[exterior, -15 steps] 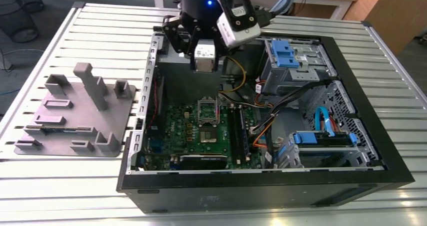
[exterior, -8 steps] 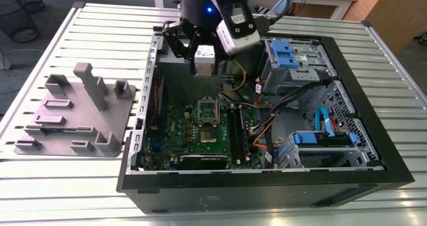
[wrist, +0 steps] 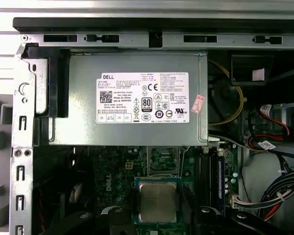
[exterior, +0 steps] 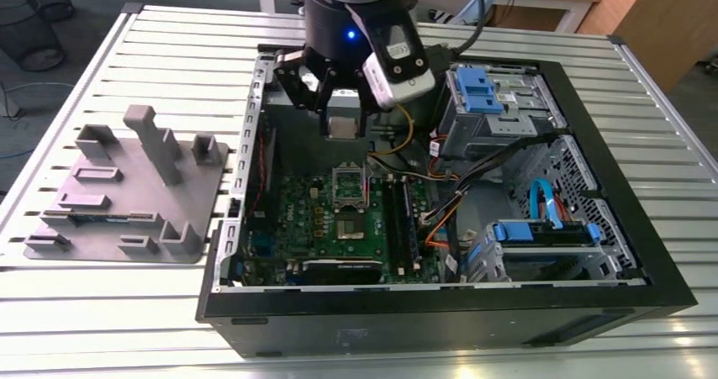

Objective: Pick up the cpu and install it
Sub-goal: 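Pick up the cpu and move it towards the insertion slot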

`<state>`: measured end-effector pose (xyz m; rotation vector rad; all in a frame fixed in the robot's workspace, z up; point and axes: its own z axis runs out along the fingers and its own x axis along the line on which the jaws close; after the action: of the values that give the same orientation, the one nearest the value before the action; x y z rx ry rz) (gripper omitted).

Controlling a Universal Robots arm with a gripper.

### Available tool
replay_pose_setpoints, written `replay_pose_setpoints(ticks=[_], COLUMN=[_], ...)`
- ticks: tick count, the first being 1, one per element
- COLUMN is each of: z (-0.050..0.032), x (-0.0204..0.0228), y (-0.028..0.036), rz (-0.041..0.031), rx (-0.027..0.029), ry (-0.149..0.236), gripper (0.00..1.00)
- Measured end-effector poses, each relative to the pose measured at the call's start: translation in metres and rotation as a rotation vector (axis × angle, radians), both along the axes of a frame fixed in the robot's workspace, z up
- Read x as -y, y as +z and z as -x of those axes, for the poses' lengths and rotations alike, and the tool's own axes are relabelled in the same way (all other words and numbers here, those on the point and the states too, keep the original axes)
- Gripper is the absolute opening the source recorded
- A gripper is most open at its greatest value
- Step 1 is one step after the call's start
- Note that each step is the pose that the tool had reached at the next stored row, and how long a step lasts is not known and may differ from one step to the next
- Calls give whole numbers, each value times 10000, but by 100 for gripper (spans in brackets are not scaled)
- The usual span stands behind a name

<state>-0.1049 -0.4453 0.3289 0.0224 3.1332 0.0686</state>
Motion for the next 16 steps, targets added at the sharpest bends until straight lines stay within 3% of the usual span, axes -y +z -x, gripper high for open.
replay_pose_setpoints(ticks=[5, 16], z=[0, 0], x=[66, 147], y=[-87, -272], rz=[-1, -2], rx=[-2, -31], ry=[-1, -2], gripper=[47, 47])
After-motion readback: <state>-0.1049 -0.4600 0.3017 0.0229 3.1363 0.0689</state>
